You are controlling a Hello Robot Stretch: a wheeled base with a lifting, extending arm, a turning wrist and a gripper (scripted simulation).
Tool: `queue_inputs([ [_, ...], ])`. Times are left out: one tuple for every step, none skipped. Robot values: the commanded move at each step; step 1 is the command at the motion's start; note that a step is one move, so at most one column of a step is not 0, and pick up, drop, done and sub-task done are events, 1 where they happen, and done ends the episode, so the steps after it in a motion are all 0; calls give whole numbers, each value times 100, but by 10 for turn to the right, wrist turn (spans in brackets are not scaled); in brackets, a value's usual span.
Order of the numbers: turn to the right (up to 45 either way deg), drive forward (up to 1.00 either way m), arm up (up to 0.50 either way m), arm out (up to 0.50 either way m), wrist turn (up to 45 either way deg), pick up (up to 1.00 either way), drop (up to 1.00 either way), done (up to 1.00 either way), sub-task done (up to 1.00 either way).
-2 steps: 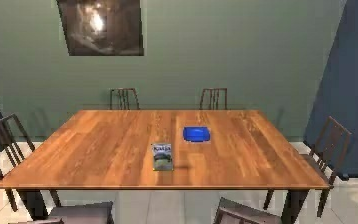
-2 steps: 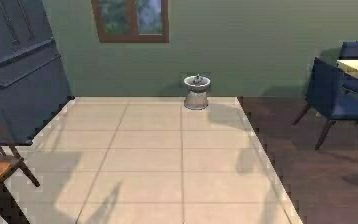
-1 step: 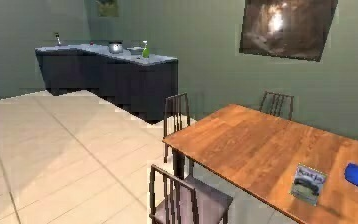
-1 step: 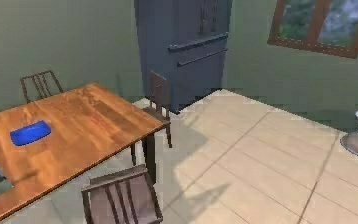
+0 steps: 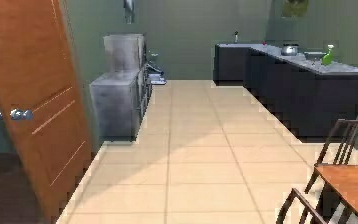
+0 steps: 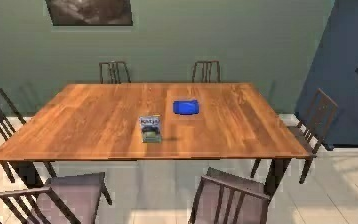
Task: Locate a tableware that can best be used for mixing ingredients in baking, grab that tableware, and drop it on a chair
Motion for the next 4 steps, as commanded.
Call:
queue_inputs([
  [-450, 0, 0, 0, 0, 0, 0, 0, 0],
  [-450, 0, 0, 0, 0, 0, 0, 0, 0],
  [0, 5, 0, 0, 0, 0, 0, 0, 0],
  [450, 0, 0, 0, 0, 0, 0, 0, 0],
])
